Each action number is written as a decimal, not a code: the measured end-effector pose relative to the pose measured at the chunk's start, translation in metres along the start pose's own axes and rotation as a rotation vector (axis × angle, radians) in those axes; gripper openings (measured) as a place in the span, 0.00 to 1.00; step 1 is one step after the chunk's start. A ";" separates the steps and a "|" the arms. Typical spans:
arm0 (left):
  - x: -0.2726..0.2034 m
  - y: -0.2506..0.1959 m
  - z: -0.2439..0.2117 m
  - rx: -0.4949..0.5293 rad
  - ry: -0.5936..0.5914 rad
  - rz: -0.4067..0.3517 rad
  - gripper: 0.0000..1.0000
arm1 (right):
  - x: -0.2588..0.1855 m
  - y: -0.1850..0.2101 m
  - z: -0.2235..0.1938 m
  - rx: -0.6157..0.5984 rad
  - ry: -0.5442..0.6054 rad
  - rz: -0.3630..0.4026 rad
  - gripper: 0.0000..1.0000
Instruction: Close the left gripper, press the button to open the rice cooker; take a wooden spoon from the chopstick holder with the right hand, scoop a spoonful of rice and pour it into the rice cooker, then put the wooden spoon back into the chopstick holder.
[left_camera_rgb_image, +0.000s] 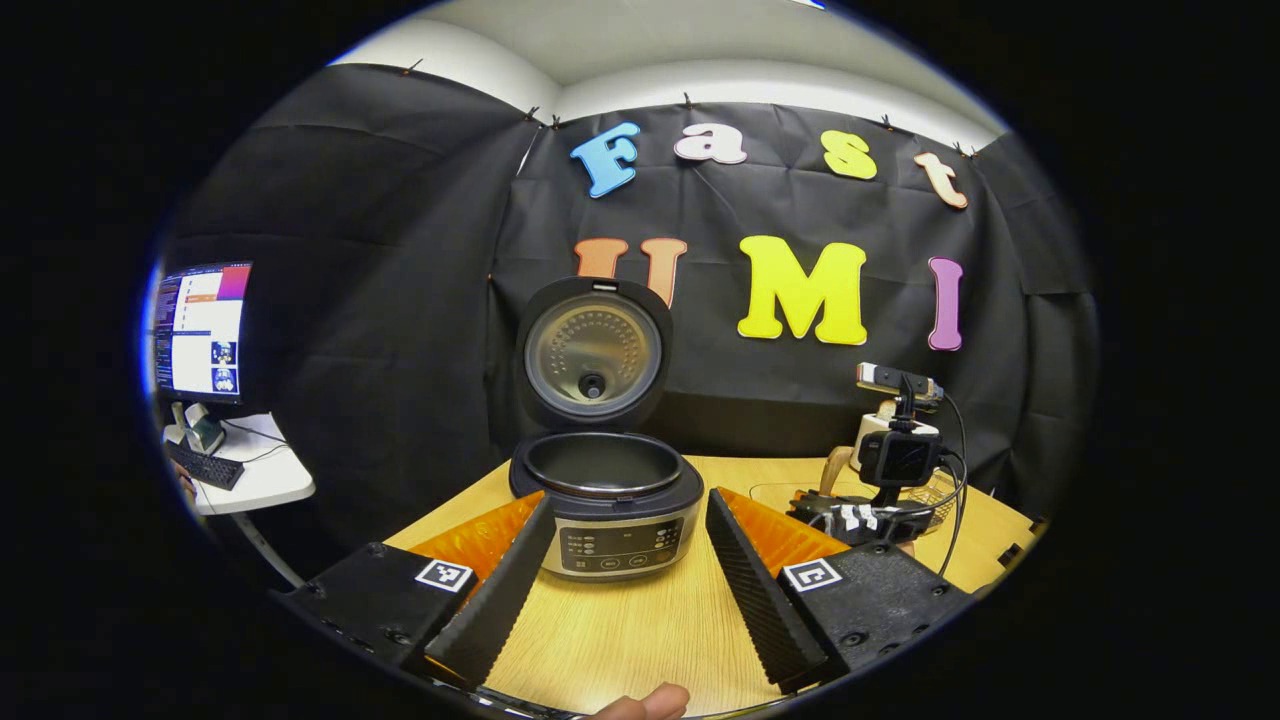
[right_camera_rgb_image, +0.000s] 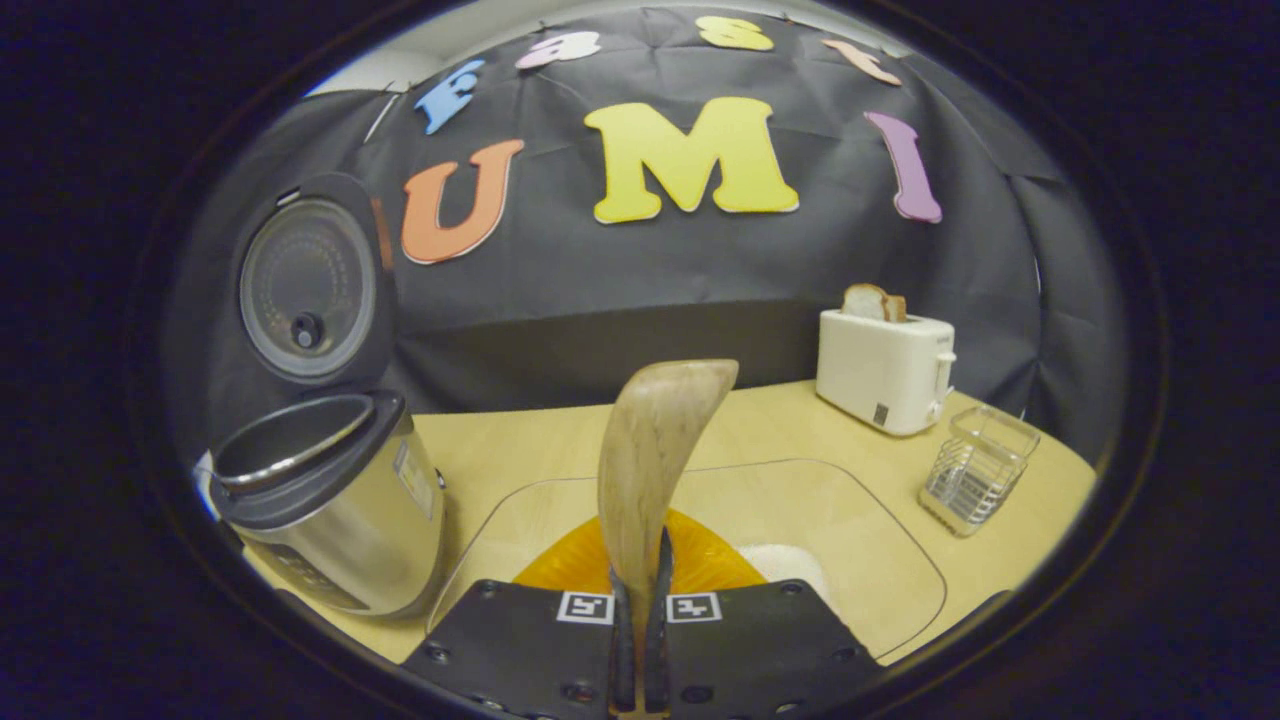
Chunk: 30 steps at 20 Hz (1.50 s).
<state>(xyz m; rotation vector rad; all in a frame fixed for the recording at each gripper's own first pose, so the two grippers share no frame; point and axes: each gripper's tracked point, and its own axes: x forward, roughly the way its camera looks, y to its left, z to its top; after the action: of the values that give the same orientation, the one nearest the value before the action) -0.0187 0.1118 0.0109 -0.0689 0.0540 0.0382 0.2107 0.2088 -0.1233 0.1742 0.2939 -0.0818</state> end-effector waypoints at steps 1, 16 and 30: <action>0.000 -0.001 -0.001 -0.003 0.002 0.000 0.97 | 0.001 -0.003 0.000 0.056 0.016 0.009 0.05; 0.004 0.003 -0.006 -0.019 0.018 0.009 0.97 | 0.013 -0.020 -0.003 0.287 0.109 0.126 0.04; 0.007 0.012 -0.011 -0.030 0.035 0.025 0.97 | 0.000 -0.028 0.027 0.891 0.091 0.292 0.04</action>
<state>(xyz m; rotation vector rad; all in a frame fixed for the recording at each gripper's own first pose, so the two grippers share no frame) -0.0128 0.1229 -0.0010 -0.0986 0.0890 0.0633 0.2152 0.1764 -0.1021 1.1040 0.3041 0.0920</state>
